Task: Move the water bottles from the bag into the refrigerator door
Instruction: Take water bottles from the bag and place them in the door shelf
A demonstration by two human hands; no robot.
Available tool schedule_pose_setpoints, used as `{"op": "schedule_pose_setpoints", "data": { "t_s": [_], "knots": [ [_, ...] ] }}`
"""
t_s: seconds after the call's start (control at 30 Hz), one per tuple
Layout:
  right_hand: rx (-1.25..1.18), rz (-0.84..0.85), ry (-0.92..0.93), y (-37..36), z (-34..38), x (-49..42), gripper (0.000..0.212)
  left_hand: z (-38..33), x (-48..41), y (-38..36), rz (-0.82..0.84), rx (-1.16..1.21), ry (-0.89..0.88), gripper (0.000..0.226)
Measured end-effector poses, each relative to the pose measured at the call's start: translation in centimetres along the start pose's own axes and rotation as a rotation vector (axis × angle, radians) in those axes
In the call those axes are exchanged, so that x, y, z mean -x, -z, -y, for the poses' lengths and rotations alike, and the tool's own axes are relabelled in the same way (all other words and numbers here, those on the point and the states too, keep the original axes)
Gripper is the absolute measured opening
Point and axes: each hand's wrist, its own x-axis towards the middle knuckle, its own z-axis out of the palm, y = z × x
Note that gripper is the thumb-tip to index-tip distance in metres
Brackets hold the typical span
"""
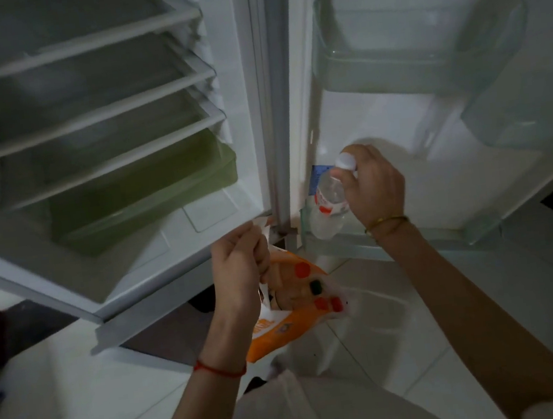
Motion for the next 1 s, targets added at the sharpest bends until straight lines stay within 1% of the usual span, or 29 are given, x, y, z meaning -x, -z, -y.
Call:
{"op": "schedule_pose_setpoints", "data": {
  "t_s": [0.13, 0.27, 0.33, 0.5, 0.57, 0.67, 0.73, 0.8, 0.83, 0.87, 0.9, 0.93, 1.0],
  "knots": [
    [0.017, 0.076, 0.004, -1.9, -0.5, -0.9, 0.031, 0.4, -0.1, -0.7, -0.042, 0.008, -0.006, 0.022],
    [0.010, 0.125, -0.003, -3.3, -0.9, -1.4, 0.036, 0.7, -0.1, -1.1, -0.075, 0.011, -0.010, 0.023],
    [0.009, 0.146, -0.008, -3.9, -1.1, -1.3, 0.036, 0.8, -0.1, -1.2, -0.102, 0.009, -0.011, 0.029],
    [0.008, 0.147, -0.001, -4.8, -1.4, -1.1, 0.037, 0.9, -0.2, -1.5, -0.133, 0.000, -0.019, 0.027],
    [0.002, 0.176, -0.003, -4.8, -1.5, -1.2, 0.040, 0.9, -0.2, -1.6, -0.135, 0.002, -0.016, 0.027],
    [-0.071, 0.219, -0.005, -4.5, -1.6, -1.0, 0.046, 0.9, 0.0, -1.9, -0.152, 0.014, -0.008, 0.029],
    [-0.155, 0.166, 0.005, -3.8, -1.8, -0.1, 0.048, 0.8, 0.3, -2.2, -0.162, 0.014, -0.017, 0.026],
    [-0.192, 0.077, 0.040, -3.1, -2.2, 1.4, 0.038, 0.7, 0.7, -2.6, -0.162, 0.011, -0.032, 0.029],
    [-0.187, 0.081, 0.053, -2.8, -2.5, 2.4, 0.031, 0.7, 0.8, -2.8, -0.163, 0.011, -0.033, 0.034],
    [-0.178, 0.140, 0.054, -2.9, -3.1, 3.6, 0.031, 0.7, 0.9, -2.9, -0.161, 0.015, -0.033, 0.038],
    [-0.168, 0.246, 0.038, -3.1, -3.6, 4.8, 0.037, 0.6, 1.1, -3.1, -0.160, 0.018, -0.034, 0.040],
    [-0.160, 0.378, -0.006, -3.4, -4.1, 6.0, 0.044, 0.6, 1.2, -3.2, -0.160, 0.020, -0.036, 0.041],
    [-0.156, 0.640, -0.153, -4.6, -4.9, 7.9, 0.052, 0.6, 1.4, -3.6, -0.161, 0.031, -0.038, 0.041]
  ]
}}
